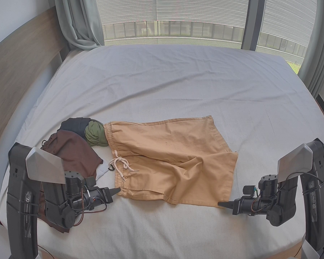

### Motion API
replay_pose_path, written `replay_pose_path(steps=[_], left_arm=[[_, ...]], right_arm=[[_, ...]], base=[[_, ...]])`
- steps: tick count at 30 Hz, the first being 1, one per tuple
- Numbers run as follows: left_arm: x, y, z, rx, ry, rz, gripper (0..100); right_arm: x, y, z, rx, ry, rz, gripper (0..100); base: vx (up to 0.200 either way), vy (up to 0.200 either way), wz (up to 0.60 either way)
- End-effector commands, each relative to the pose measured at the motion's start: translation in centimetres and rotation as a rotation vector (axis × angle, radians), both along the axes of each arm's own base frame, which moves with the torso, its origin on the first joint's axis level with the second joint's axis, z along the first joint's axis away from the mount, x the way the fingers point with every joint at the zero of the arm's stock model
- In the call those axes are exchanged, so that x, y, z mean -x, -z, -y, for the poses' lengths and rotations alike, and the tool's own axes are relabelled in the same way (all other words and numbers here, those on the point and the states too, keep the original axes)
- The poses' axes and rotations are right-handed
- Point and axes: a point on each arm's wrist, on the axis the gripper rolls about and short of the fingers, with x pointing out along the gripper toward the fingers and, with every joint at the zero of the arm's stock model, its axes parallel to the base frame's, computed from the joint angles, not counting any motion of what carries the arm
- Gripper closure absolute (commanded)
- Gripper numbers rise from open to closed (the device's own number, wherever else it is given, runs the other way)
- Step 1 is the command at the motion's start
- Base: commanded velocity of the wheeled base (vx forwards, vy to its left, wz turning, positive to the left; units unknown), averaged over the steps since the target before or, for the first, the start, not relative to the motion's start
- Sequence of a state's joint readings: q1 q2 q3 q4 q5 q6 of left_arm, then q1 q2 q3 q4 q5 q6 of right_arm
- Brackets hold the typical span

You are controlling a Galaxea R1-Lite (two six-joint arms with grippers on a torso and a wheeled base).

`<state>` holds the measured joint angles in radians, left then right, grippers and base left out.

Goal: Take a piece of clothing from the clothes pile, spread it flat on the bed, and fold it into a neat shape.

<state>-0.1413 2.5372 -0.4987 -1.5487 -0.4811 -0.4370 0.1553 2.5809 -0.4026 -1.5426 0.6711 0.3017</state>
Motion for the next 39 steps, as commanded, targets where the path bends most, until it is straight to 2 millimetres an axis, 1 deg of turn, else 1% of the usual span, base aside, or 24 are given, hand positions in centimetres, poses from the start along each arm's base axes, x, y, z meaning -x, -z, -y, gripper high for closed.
replay_pose_path(steps=[1, 4, 8, 12, 16, 21, 24, 25, 31, 39], left_arm=[[0.5, -0.9, -0.8, -0.002, -0.018, 0.003, 100], [1.4, -1.4, -0.9, -0.005, -0.019, -0.012, 100], [2.5, -2.2, -1.0, -0.007, -0.019, -0.027, 100], [3.6, -2.8, -1.2, -0.009, -0.017, -0.05, 100], [5.4, -3.2, -1.4, -0.02, -0.012, -0.087, 100], [6.9, -3.3, -1.9, -0.049, -0.008, -0.123, 100], [7.3, -3.2, -2.3, -0.063, -0.01, -0.13, 100], [7.5, -3.1, -2.5, -0.071, 0.002, -0.13, 100], [8.7, -2.9, -3.1, -0.076, 0.037, -0.16, 100], [8.5, -2.9, -3.4, -0.074, 0.029, -0.156, 100]], right_arm=[[0.5, -1.1, 1.0, 0.002, 0.029, 0.005, 100], [1.0, -1.5, 1.8, 0.016, 0.039, 0.012, 100], [1.4, -1.6, 2.3, 0.022, 0.052, 0.003, 100], [2.0, -2.1, 2.4, 0.025, 0.052, -0.005, 100], [3.4, -2.9, 2.2, 0.037, 0.031, -0.02, 100], [4.8, -3.5, 2.0, 0.043, 0.016, -0.046, 100], [5.3, -3.7, 1.9, 0.046, 0.012, -0.057, 100], [5.7, -3.8, 2.0, 0.048, 0.01, -0.071, 100], [6.5, -3.8, 2.1, 0.059, 0.005, -0.092, 100], [6.9, -3.5, 2.1, 0.066, 0.003, -0.113, 100]], base=[[0.0, 0.0, 0.0], [0.0, 0.0, 0.0], [0.0, 0.0, 0.0], [0.0, 0.0, 0.0], [0.0, 0.0, 0.0], [0.0, 0.0, 0.0], [0.0, 0.0, 0.0], [0.0, 0.0, 0.0], [0.0, 0.0, 0.0], [0.0, 0.0, 0.0]])
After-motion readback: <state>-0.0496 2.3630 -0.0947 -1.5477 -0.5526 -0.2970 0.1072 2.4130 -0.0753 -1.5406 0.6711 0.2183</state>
